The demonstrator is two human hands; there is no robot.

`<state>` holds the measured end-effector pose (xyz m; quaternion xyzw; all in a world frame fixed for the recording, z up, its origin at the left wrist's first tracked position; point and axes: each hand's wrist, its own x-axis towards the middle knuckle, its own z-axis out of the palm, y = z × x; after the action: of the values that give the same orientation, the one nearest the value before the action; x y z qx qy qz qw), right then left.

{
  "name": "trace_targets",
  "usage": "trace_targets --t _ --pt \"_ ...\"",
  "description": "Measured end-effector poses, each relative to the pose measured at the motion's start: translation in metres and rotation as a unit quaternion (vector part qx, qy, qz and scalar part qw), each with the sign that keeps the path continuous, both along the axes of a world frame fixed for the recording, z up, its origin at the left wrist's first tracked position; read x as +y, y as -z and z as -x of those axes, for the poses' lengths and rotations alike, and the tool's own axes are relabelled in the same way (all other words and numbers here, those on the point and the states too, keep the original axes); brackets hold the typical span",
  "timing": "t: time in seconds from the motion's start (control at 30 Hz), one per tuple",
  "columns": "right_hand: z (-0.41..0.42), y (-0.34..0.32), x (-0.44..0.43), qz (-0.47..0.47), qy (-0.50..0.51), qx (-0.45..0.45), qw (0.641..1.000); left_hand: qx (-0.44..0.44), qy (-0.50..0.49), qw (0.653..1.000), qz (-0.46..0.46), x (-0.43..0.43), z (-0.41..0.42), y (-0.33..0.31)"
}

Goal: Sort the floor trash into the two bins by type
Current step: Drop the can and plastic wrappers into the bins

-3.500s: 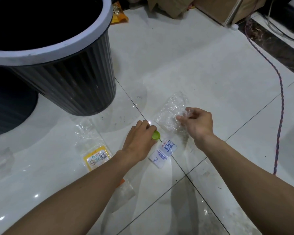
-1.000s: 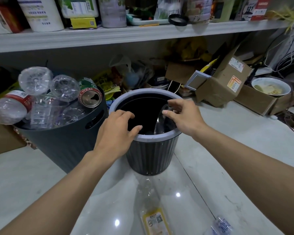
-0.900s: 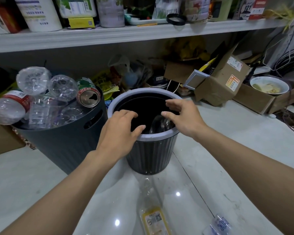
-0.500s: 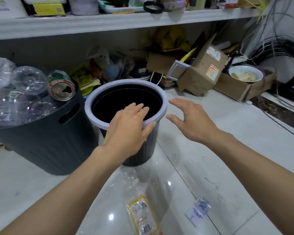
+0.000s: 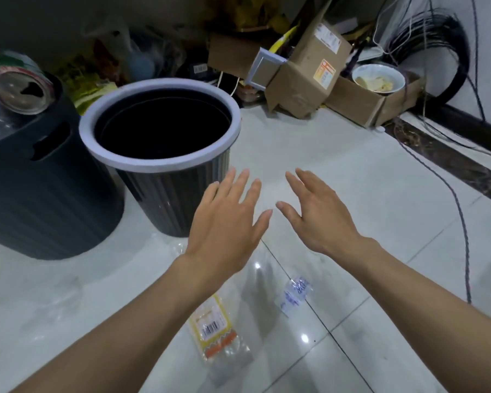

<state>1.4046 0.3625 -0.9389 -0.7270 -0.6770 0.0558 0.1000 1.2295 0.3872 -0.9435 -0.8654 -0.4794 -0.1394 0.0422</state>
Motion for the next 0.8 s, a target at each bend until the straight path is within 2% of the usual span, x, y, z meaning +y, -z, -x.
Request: trace_targets --t 0.27,0.47,0.8 --pt "-0.013 0.063 -0.034 0.114 0.017 0.031 0.993 0.043 -0.005 0.993 0.108 -0.023 0.0 0.052" --pt "-0.02 0.111 -0.055 0.215 0.026 0.089 0.972 0.072 -0.011 0.985 0.159 -0.033 0.008 0.073" --pt "-0.018 0.149 -0.06 0.244 0.067 0.108 0.961 0.093 -0.011 0.977 0.19 -0.04 0.014 0.099"
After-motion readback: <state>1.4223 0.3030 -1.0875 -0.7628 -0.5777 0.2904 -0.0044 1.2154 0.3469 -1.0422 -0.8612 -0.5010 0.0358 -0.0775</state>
